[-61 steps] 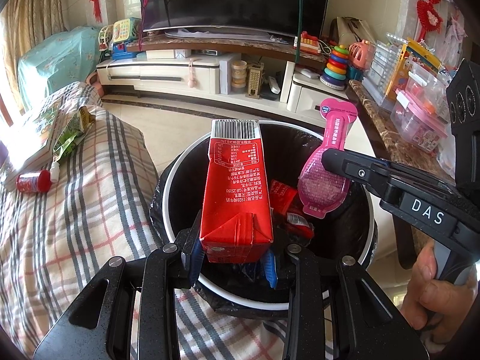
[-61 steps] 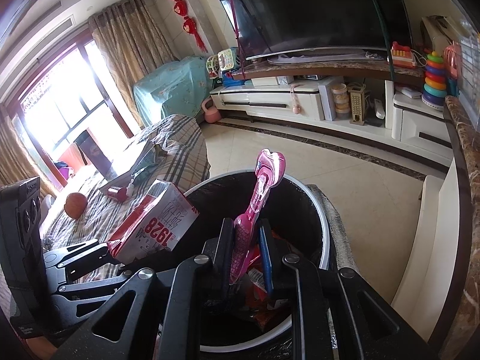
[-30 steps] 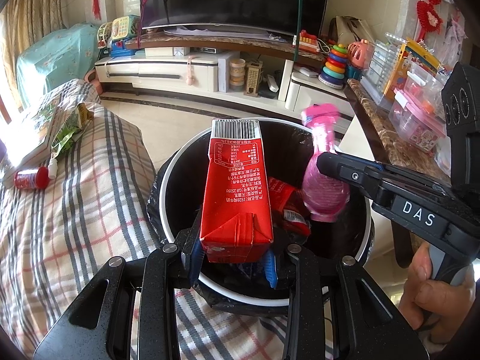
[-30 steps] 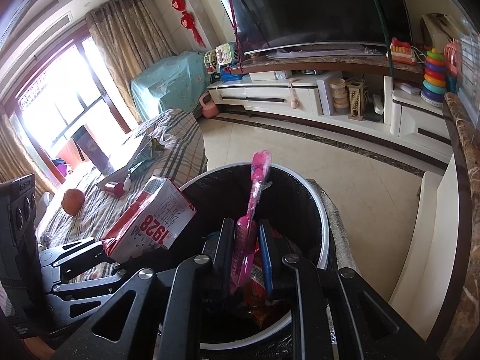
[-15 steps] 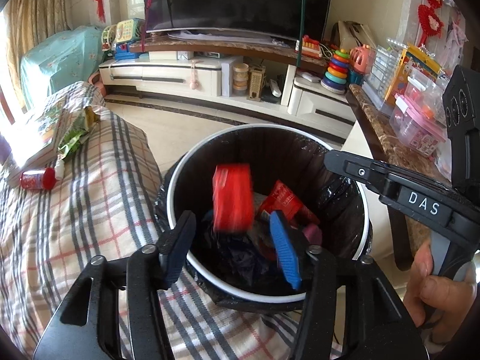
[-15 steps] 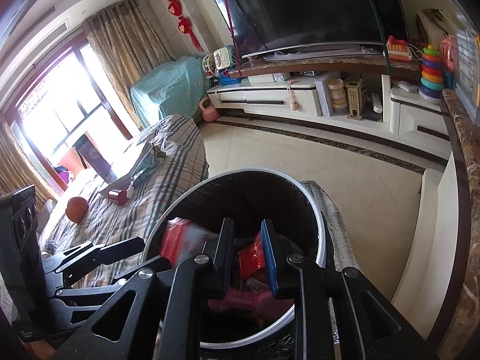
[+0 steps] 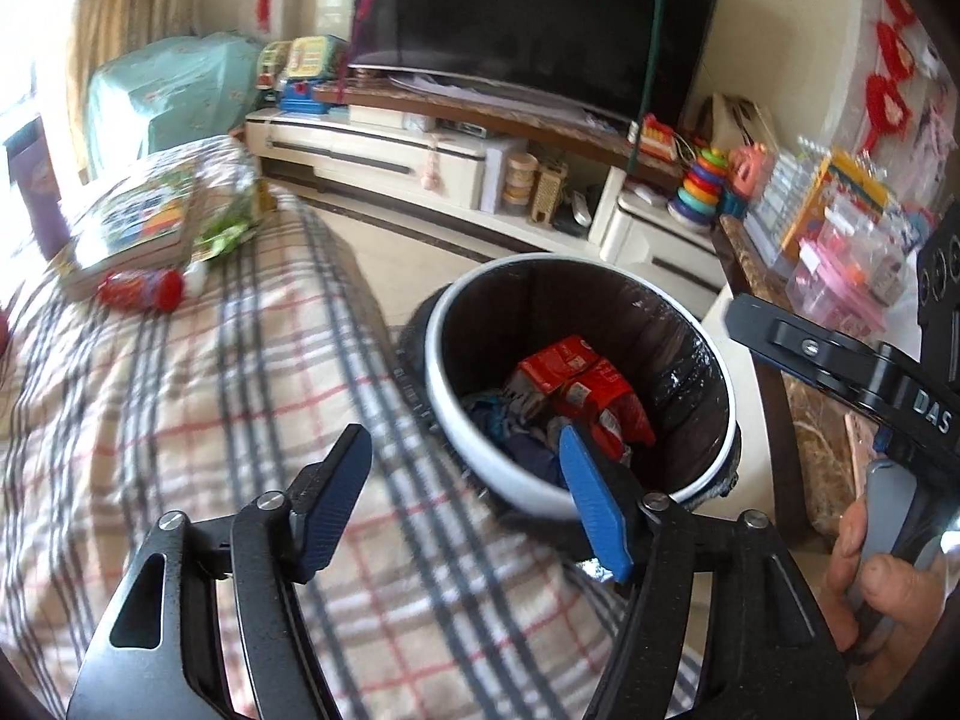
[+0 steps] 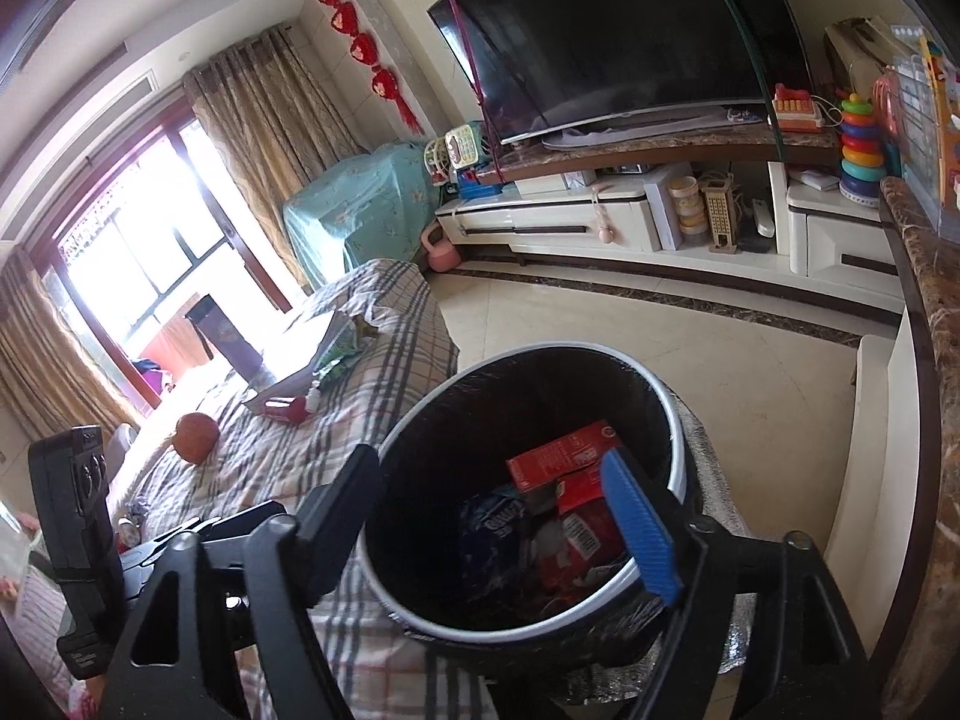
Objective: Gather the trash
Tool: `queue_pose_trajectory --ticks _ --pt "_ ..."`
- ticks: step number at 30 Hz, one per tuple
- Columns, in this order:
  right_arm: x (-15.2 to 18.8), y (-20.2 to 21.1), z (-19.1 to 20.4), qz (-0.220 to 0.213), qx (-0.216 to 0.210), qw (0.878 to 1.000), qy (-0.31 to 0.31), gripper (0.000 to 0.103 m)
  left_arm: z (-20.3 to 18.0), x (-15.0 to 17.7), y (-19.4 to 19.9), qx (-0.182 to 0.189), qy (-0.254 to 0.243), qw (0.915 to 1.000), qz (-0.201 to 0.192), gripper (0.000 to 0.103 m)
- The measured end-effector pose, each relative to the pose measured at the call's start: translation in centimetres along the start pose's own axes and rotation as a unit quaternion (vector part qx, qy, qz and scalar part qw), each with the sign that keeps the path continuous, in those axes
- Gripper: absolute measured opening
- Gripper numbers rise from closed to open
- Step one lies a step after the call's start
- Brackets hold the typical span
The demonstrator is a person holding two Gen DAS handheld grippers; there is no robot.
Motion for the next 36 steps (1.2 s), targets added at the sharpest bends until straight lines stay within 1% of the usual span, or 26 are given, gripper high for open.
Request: queue_pose_trajectory --ticks 1,3,7,10,14,21,25,26,27,28,29,30,32,35,36 --pt "0.3 0.3 0.3 -0.003 -0.003 1.0 -0.001 0.091 0.4 0.3 0.5 -0.002 0.007 1.0 -0.005 0.068" --pt "1.0 0.9 0.8 -0.009 -0.008 1.0 -0.004 0.095 1.1 1.2 1.7 -0.005 0.022 0.9996 -0.014 0.07" --pt "2.6 1.7 1.9 -0.018 -0.009 1.0 -0.004 0.1 2.7 3.2 3.5 -0.016 0.04 0.9986 -0.029 0.076" --pt "3.8 2.1 2.6 -0.026 -0.006 1.0 0.001 0.101 3.7 4.6 4.6 -0.026 0.049 0.9978 -0.038 0.079" --pt "5.3 2.8 3.5 -0.038 0.006 0.999 0.009 0.102 4.8 6.6 6.5 -0.047 0.056 0.9953 -0.064 0.082" --pt "6.6 4.8 5.5 -0.069 0.034 0.996 0.051 0.102 5.5 8.2 9.3 -0.057 0.065 0.9915 -0.097 0.085" --pt "6.7 7.0 7.5 -0.108 0.052 0.988 0.093 0.102 5.0 8.6 11.2 -0.069 0.057 0.9882 -0.124 0.088" --pt "6.6 7.7 8.0 -0.124 0.059 0.985 0.103 0.103 4.7 8.7 11.9 -0.076 0.053 0.9859 -0.139 0.089" --pt "6.7 8.3 8.4 -0.14 0.065 0.982 0.112 0.103 4.6 8.8 12.6 -0.085 0.051 0.9832 -0.153 0.094" --pt "6.7 8.9 8.8 -0.158 0.073 0.977 0.122 0.103 4.5 9.0 13.1 -0.1 0.049 0.9794 -0.168 0.101" --pt "6.9 9.3 9.2 -0.174 0.084 0.972 0.133 0.103 4.4 9.2 13.5 -0.113 0.048 0.9761 -0.179 0.103" --pt "7.0 9.5 9.3 -0.18 0.092 0.969 0.14 0.103 4.2 9.5 14.1 -0.134 0.045 0.97 -0.198 0.103" --pt "7.5 9.1 9.3 -0.181 0.107 0.967 0.146 0.103 4.1 10.1 14.3 -0.156 0.036 0.9645 -0.21 0.103" --pt "8.3 8.2 8.7 -0.18 0.103 0.969 0.136 0.103 4.1 10.8 14.2 -0.173 0.028 0.9607 -0.215 0.103" --pt "8.6 8.0 8.5 -0.183 0.102 0.969 0.133 0.103 4.2 11.0 14.0 -0.174 0.027 0.9607 -0.215 0.103"
Point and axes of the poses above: each gripper's, at about its wrist camera, not at the fingertips, and y roughly against the way its jaws point, z to its left, x to its underside, the point moved 2 cm from there along -y, roughly the way its jaws point, and after that the axes turned 2 degrees about -y, right-handed, at the moved point
